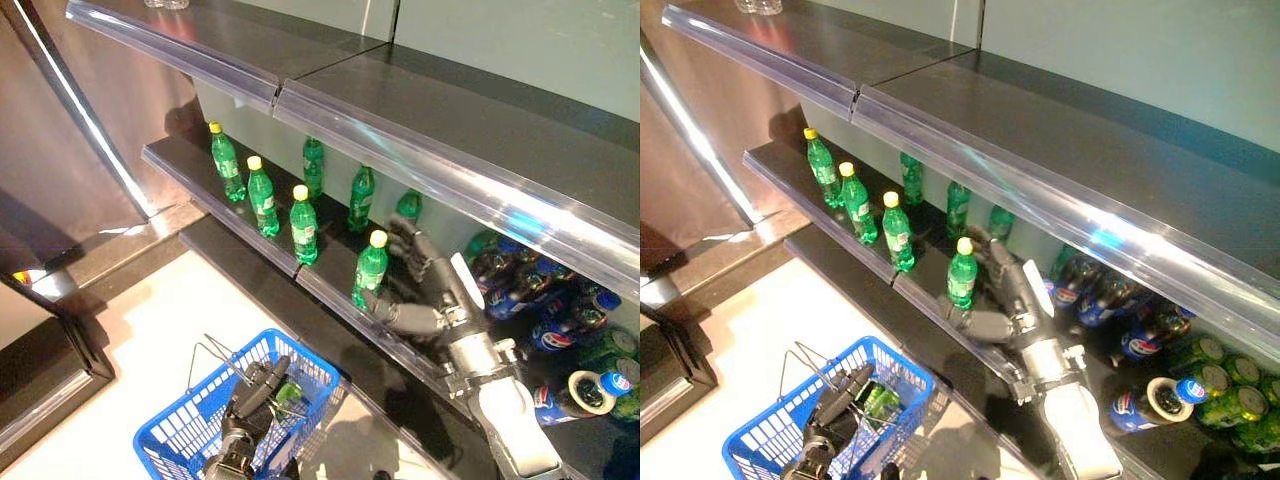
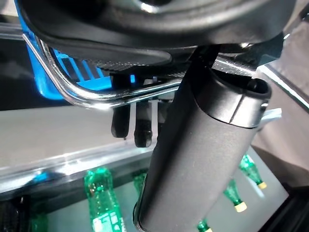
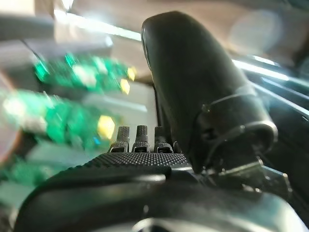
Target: Pick up the drink and place into the basket.
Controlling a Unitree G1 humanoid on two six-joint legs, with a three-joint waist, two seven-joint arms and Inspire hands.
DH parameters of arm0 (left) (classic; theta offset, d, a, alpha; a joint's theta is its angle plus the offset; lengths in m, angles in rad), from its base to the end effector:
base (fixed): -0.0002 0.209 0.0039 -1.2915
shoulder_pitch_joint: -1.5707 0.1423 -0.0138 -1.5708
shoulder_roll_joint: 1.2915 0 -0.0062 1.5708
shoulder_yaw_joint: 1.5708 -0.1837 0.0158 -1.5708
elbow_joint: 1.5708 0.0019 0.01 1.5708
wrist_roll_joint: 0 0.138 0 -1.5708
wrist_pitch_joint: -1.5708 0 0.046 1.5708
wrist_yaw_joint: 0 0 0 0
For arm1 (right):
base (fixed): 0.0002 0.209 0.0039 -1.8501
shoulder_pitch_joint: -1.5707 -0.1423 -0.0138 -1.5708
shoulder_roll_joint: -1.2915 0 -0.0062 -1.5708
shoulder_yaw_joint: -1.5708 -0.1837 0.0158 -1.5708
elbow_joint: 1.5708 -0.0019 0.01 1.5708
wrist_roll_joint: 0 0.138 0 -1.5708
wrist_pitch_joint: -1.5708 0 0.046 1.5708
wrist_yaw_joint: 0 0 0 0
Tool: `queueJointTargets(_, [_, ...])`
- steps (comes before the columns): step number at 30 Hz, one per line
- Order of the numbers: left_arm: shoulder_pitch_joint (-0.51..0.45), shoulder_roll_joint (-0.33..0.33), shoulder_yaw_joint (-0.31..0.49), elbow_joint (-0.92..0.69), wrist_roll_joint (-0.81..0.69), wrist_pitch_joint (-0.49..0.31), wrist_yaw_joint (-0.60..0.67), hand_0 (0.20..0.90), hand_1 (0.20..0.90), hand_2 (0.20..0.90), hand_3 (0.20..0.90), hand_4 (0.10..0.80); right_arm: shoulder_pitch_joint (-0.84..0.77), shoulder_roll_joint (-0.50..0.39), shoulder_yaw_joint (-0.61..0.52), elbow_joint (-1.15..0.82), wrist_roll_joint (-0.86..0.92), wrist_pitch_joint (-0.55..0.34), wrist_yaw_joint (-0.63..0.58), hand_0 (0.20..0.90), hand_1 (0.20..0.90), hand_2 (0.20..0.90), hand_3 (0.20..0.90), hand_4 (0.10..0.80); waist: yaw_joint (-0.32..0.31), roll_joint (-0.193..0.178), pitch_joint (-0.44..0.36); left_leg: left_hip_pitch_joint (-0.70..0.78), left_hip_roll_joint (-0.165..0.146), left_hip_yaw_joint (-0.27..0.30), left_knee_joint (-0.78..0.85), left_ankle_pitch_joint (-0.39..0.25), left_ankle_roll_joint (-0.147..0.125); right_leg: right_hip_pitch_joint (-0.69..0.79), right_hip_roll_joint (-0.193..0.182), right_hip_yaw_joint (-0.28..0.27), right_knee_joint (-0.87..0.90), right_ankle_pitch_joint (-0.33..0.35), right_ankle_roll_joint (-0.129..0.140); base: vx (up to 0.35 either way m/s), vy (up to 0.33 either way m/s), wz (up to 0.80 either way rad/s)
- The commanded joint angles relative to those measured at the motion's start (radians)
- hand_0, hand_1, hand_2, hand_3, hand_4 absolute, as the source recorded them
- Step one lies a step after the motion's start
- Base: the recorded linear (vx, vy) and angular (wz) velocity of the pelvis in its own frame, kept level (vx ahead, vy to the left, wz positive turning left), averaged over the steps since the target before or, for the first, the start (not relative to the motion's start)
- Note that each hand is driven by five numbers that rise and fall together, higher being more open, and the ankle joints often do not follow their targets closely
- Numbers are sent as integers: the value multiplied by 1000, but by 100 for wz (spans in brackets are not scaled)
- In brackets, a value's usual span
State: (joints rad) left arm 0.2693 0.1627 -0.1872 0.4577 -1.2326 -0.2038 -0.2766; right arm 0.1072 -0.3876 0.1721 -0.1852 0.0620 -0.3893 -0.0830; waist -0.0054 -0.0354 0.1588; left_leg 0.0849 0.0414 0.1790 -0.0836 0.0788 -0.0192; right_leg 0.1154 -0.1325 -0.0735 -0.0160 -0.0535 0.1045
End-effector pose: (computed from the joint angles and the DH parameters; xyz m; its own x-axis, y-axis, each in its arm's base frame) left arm 0.0987 0.1785 -0.0701 0.9212 0.0006 -0.3892 -0.3325 0.5211 -0.7861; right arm 0.1754 -0.1780 0.0748 0.8952 0.2129 0.3916 -0.1123 0.9580 -0.2640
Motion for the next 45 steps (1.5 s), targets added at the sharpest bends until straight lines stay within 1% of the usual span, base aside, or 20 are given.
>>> queueJointTargets(1, [-142, 2, 44, -247, 84, -117, -94, 300, 300, 300, 200, 100, -76, 4, -56, -149, -108, -128, -176, 900, 900, 900, 900, 800, 12, -2, -84, 13, 106, -60, 51, -55, -73, -48, -101, -44, -9, 146, 62, -4, 4, -7])
queueJointTargets(6, [-142, 2, 44, -251, 80, -125, -87, 300, 300, 300, 200, 100, -71, 3, -76, -138, -144, -93, -288, 900, 900, 900, 900, 800, 6, 1, -84, 15, 108, -54, 50, -57, -73, -48, -101, -39, -10, 144, 63, 0, 1, -1])
queueJointTargets(9, [-135, 4, 47, -258, 77, -127, -85, 300, 300, 300, 200, 100, -57, 2, -86, -135, -149, -71, -312, 900, 900, 900, 900, 800, 3, 3, -82, 15, 109, -50, 50, -57, -73, -49, -102, -37, -11, 144, 64, 0, 0, 0])
queueJointTargets(10, [-135, 5, 50, -257, 76, -125, -85, 300, 300, 300, 200, 100, -51, -3, -88, -136, -162, -39, -327, 900, 900, 900, 900, 800, 1, 2, -82, 16, 109, -49, 50, -57, -74, -50, -102, -35, -11, 145, 64, 0, 0, 0])
queueJointTargets(12, [-136, 5, 50, -263, 78, -125, -78, 300, 300, 300, 200, 100, -48, -7, -88, -128, -166, -8, -344, 900, 900, 900, 900, 800, 0, 2, -82, 18, 109, -46, 48, -57, -74, -50, -102, -34, -12, 145, 65, 0, 0, 0])
queueJointTargets(13, [-135, 7, 53, -267, 77, -123, -76, 300, 300, 300, 200, 100, -43, -9, -93, -122, -176, 13, -372, 900, 900, 900, 900, 800, -2, 1, -81, 20, 109, -47, 46, -57, -73, -50, -102, -34, -11, 145, 65, 0, 0, 0])
queueJointTargets(16, [-139, 8, 51, -270, 78, -126, -69, 300, 300, 300, 200, 100, -41, -10, -102, -108, -185, 35, -429, 900, 900, 900, 900, 800, -3, 1, -79, 20, 109, -47, 44, -56, -73, -50, -102, -33, -12, 147, 66, 0, 0, 0])
queueJointTargets(18, [-141, 11, 52, -270, 75, -126, -67, 300, 300, 300, 200, 100, -38, -7, -109, -101, -224, 82, -492, 900, 900, 900, 900, 800, -4, 2, -80, 21, 109, -46, 43, -56, -73, -51, -103, -32, -12, 148, 67, 0, 0, 0])
queueJointTargets(20, [-143, 12, 49, -273, 73, -128, -57, 300, 300, 300, 200, 100, -37, -4, -109, -90, -213, 131, -528, 900, 900, 900, 900, 800, -5, 3, -80, 22, 108, -45, 40, -56, -71, -53, -103, -31, -11, 149, 69, 0, 0, 0])
queueJointTargets(24, [-139, 13, 48, -279, 74, -129, -54, 300, 300, 300, 200, 100, -34, 4, -103, -74, -160, 179, -536, 900, 900, 900, 900, 800, -4, 5, -78, 23, 108, -47, 38, -55, -70, -54, -103, -29, -10, 149, 69, 0, 0, 0])
queueJointTargets(29, [-135, 12, 45, -283, 77, -125, -49, 300, 300, 300, 200, 100, -23, 24, -86, -52, -117, 206, -545, 900, 900, 900, 900, 800, -1, 5, -74, 25, 107, -49, 36, -54, -69, -51, -104, -32, -12, 152, 69, 0, 0, 0])
queueJointTargets(36, [-128, 16, 35, -288, 83, -117, -43, 300, 300, 300, 200, 100, -20, 41, -44, -22, -41, 209, -500, 900, 900, 900, 900, 800, 6, 6, -71, 22, 105, -56, 28, -47, -70, -53, -106, -38, -15, 157, 71, 0, 0, 0])
queueJointTargets(45, [-124, 28, 27, -276, 86, -97, -57, 300, 300, 300, 200, 100, -34, 53, -10, 58, -30, 225, -528, 900, 900, 900, 900, 800, 18, 6, -67, 17, 104, -61, 22, -42, -70, -57, -111, -50, -18, 163, 74, 17, -4, 0])
